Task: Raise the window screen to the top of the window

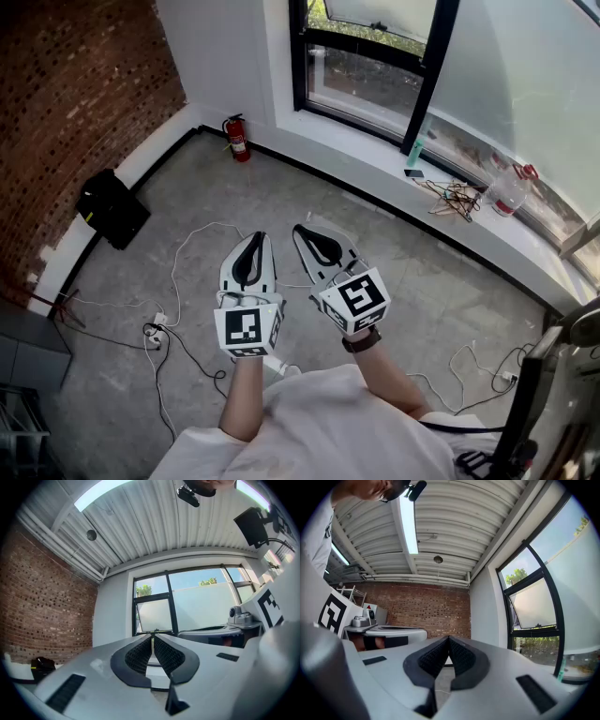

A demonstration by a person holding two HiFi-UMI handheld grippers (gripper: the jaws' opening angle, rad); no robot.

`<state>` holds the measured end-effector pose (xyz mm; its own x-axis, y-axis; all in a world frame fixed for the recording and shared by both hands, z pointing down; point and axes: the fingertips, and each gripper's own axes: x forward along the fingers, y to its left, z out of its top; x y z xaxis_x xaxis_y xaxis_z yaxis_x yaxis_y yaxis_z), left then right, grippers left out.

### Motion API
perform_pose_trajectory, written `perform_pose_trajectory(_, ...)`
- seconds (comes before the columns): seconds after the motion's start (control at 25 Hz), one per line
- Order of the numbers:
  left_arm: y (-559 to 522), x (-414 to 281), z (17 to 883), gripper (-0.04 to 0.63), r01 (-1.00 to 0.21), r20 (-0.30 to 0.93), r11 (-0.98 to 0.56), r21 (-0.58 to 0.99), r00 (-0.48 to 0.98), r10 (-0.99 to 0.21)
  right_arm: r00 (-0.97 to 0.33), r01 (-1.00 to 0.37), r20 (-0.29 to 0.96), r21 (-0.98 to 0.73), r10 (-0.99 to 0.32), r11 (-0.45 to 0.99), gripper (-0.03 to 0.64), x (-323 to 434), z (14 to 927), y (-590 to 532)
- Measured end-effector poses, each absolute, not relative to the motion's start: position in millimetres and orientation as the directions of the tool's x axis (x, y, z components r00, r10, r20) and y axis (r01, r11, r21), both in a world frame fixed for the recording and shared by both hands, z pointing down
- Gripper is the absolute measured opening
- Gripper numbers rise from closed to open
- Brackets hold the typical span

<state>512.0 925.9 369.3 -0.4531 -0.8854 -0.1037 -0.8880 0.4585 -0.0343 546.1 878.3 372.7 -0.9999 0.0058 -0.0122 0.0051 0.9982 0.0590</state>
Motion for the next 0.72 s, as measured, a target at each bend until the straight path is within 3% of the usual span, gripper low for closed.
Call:
perform_pose_trajectory(0.52, 1043, 404, 397, 0.0, -0.722, -0.041, 0.691, -0.038, -0.69, -0.723, -1.0, 0.007, 0.005, -0.008, 0.007, 1.0, 0.003, 440, 397, 941)
perform_pose_trajectory(0.72, 1082, 357, 427, 0.0, -0.654, 0.05, 0.756, -0.009, -0.756, -0.653, -0.998, 0.058, 0.007, -0.06, 0.058, 0.997, 0.003, 392, 412, 975)
